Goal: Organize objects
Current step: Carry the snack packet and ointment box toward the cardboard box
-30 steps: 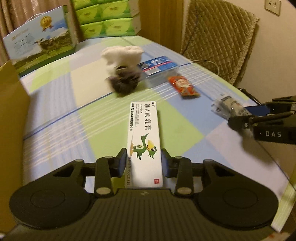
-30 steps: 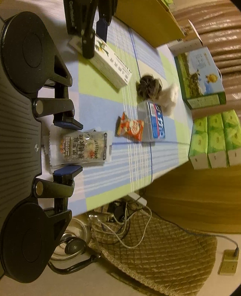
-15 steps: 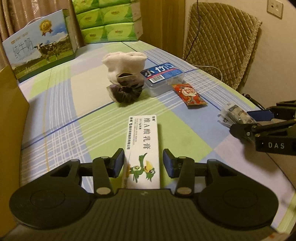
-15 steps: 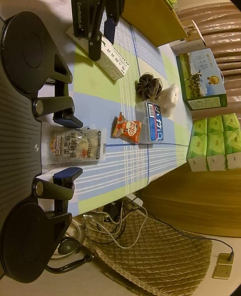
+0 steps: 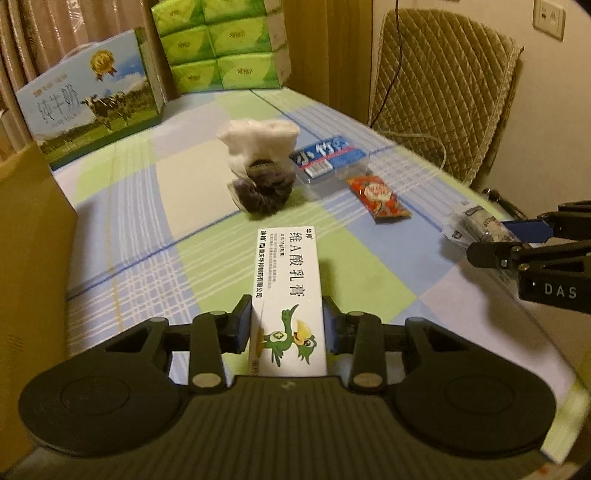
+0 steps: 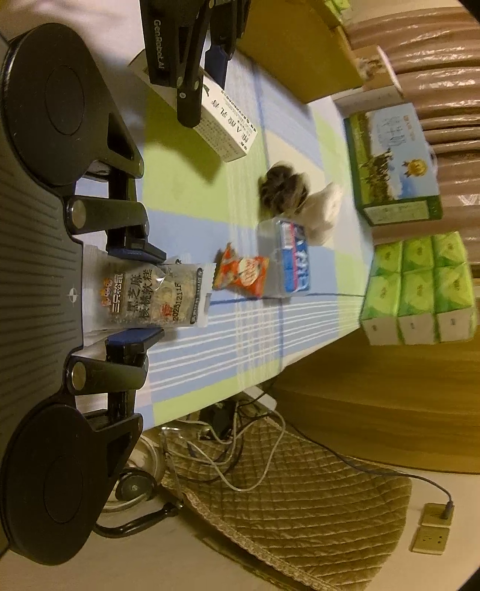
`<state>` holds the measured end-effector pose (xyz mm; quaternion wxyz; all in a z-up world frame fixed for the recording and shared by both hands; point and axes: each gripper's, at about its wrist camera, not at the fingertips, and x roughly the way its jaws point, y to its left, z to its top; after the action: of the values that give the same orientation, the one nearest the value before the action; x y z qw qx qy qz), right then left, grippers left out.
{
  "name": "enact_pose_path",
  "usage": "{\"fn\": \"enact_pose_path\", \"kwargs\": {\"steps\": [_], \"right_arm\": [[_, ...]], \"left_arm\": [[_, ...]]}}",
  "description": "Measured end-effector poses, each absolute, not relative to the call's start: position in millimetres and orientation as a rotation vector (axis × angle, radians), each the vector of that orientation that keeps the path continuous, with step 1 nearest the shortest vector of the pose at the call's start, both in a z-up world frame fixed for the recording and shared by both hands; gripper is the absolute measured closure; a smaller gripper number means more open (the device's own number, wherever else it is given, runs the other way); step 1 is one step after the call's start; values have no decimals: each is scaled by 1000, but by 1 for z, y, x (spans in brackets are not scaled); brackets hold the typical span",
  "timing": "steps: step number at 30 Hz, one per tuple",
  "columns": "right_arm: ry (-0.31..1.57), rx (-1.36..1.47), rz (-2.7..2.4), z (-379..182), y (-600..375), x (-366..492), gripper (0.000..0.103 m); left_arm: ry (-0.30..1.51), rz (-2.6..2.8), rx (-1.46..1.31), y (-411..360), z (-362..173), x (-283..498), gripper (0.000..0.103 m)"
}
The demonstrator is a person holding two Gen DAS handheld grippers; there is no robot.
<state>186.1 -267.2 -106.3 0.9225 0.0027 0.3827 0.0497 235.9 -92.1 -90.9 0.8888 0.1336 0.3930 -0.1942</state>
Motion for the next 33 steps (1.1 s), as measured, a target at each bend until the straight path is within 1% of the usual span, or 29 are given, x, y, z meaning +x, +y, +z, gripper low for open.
{"fn": "enact_pose_path", "kwargs": {"steps": [8, 16, 24, 33], "right_arm": [[712, 29, 155, -50, -241, 158, 69], [657, 19, 220, -2, -199, 136, 69], [641, 16, 309, 23, -148, 120, 69], [620, -3, 395, 41, -96, 111, 69]], "left_arm": [[773, -374, 217, -64, -31, 207, 70], [736, -330, 178, -21, 16, 173, 70], [704, -262, 180, 31, 51, 141, 70], [684, -187, 163, 87, 75, 119, 70]]}}
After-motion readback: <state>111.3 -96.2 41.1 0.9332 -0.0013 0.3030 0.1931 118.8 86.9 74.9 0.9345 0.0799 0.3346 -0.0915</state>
